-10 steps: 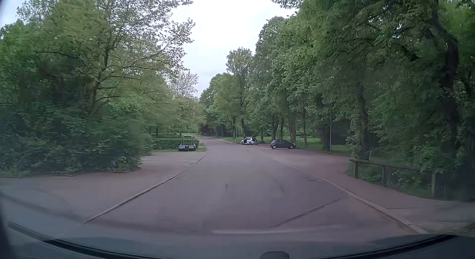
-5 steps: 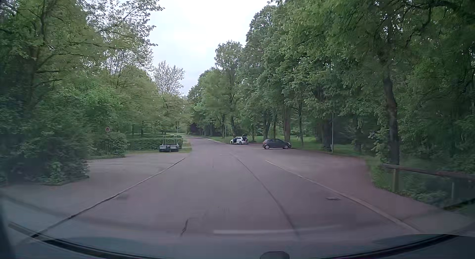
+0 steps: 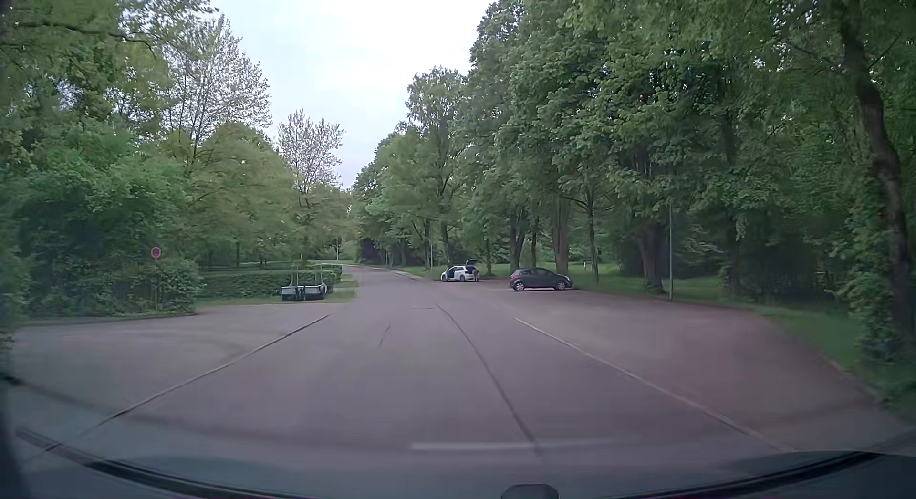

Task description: Follow the waypoints while adhering to traffic rules and regulations

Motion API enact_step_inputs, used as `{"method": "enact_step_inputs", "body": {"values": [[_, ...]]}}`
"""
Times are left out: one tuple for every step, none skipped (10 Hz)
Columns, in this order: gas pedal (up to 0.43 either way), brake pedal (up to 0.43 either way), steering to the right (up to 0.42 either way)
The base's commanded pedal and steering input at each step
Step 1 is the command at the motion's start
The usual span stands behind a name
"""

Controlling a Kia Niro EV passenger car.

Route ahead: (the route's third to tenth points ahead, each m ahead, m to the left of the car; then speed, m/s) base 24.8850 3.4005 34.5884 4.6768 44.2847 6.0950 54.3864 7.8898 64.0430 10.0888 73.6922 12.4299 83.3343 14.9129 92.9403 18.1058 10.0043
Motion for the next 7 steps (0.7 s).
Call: {"method": "enact_step_inputs", "body": {"values": [[0.110, 0.000, -0.018], [0.130, 0.000, -0.023], [0.150, 0.000, -0.026], [0.150, 0.000, -0.026], [0.150, 0.000, -0.026], [0.169, 0.000, -0.026], [0.169, 0.000, -0.026]]}}
